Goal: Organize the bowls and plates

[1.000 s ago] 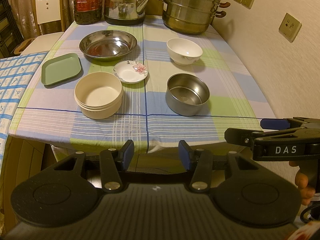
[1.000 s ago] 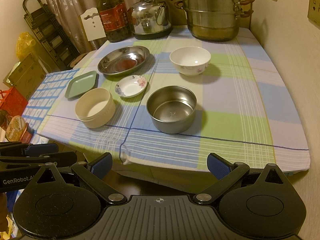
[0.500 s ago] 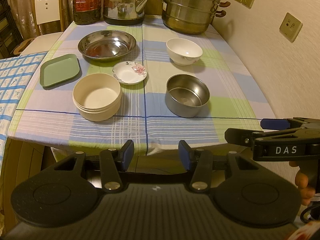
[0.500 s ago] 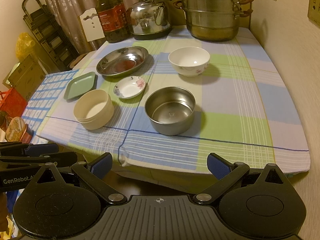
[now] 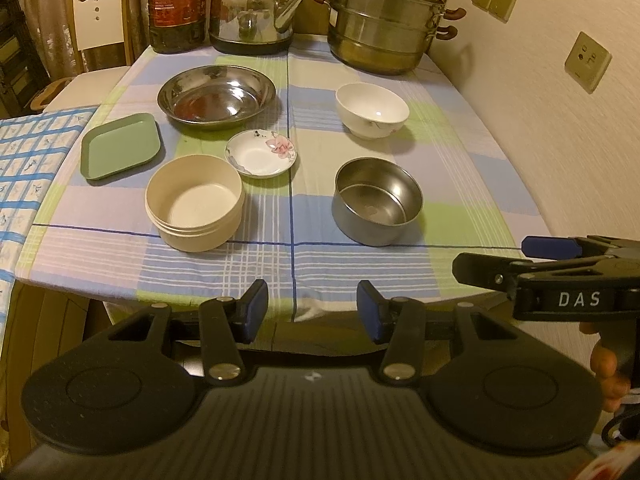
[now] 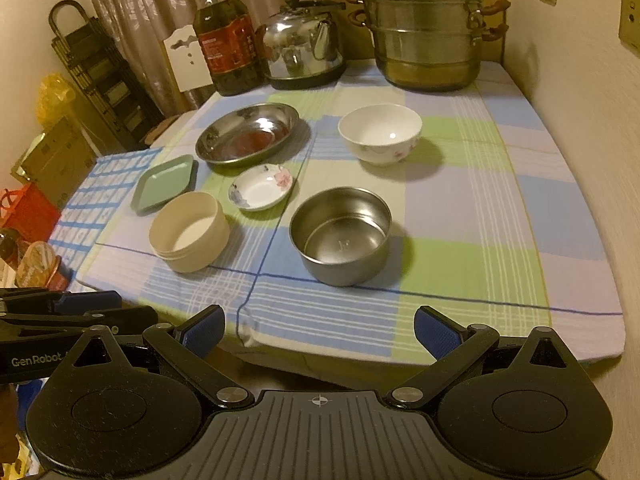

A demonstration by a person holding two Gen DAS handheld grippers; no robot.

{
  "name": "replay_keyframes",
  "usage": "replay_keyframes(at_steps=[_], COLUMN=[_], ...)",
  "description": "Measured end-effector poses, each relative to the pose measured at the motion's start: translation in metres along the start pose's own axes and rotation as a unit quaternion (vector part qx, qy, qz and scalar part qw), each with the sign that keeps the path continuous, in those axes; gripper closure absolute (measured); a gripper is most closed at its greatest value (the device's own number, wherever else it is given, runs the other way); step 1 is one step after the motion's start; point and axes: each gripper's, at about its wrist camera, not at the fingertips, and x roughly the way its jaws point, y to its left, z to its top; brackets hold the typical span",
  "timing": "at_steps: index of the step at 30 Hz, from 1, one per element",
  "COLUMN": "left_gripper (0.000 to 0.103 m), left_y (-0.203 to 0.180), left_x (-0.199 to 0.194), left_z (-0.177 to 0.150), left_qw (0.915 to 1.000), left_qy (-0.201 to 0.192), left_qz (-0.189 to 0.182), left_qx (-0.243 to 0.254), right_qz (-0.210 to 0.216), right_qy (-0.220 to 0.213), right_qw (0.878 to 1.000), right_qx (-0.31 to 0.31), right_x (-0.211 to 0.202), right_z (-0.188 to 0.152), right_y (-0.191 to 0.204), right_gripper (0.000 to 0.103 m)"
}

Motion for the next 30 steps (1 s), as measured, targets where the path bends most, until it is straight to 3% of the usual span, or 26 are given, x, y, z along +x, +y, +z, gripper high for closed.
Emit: replay_keyframes(at_steps=[14,22,30], left_gripper=[0.057,0.057,0.057], left_y=[0.022,0.065,0.122], left_x=[-0.008,-0.008,0.014], left_z=[0.010,0.019,0.048], left_qw=[0.9987,0.9957,0.9943], left_qy=[-0.021,-0.026,-0.021], left_qz=[0.028,0.057,0.077], left_qx=[-0.037,-0.069,-0.071], right_qz=[0.034,0.057,0.059], right_qy=[-0.020,-0.020,-0.011], right_qw=[0.999,0.998,0.998], right_qx=[-0.007,-0.016,-0.002], right_x=[0.003,0.022,0.060], right_z=[0.010,0.023,0.050], right_y=[-0.002,0.012,0.033], right_gripper=[0.002,0.003,0.012])
